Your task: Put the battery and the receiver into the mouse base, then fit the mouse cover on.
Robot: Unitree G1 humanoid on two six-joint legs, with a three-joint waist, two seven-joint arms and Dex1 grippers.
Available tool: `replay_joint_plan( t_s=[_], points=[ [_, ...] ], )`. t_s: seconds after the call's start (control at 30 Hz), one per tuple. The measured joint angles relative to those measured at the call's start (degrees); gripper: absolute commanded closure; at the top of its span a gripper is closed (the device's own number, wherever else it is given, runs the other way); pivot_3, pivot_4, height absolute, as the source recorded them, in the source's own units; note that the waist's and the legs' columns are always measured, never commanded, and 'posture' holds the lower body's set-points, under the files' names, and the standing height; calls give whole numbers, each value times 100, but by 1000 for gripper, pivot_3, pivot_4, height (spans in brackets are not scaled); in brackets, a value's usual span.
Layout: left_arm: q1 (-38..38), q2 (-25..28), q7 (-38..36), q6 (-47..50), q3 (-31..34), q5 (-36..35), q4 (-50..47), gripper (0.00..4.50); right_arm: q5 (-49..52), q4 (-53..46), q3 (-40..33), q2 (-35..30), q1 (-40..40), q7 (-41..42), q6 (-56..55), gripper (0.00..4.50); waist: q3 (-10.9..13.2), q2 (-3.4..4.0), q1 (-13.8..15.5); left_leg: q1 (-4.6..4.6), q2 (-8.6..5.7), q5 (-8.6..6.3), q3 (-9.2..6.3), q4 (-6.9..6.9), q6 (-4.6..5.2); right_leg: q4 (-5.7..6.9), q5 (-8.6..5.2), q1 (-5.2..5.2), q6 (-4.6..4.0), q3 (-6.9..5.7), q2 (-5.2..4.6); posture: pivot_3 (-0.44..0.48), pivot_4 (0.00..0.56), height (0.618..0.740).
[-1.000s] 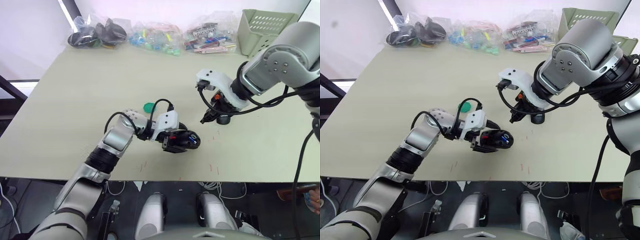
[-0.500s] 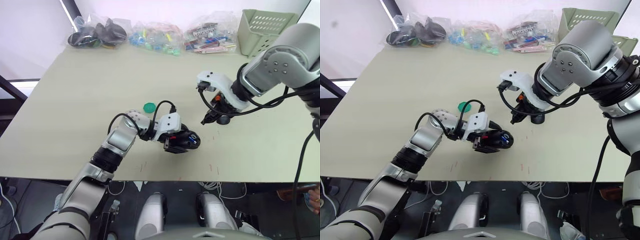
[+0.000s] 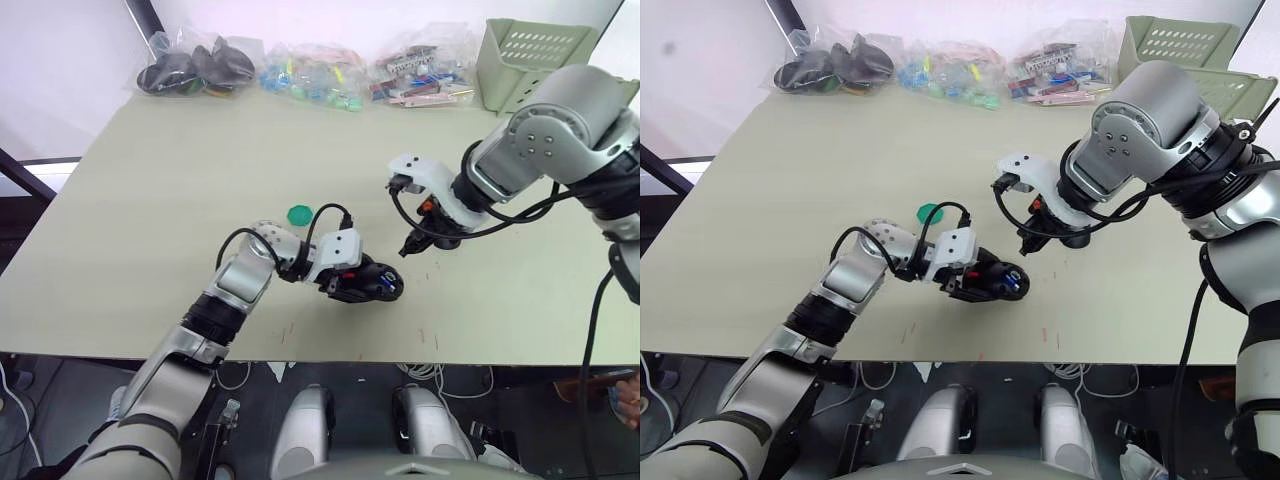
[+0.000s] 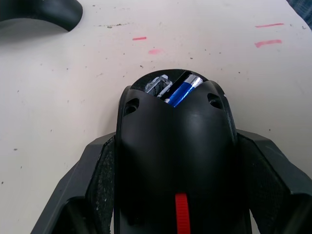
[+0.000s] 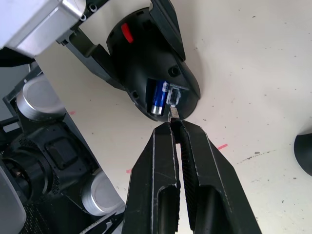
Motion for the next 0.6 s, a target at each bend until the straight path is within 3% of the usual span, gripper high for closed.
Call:
replay_joint_plan(
  t_s=[0.6],
  points=[
    [5, -38, 92, 33, 8, 95, -41, 1577, 113, 152, -2, 661, 335, -708, 1, 4500, 0, 0, -1, 0, 0, 0, -2, 4, 0, 6, 0, 1, 0, -2, 0, 0, 150, 740]
  ],
)
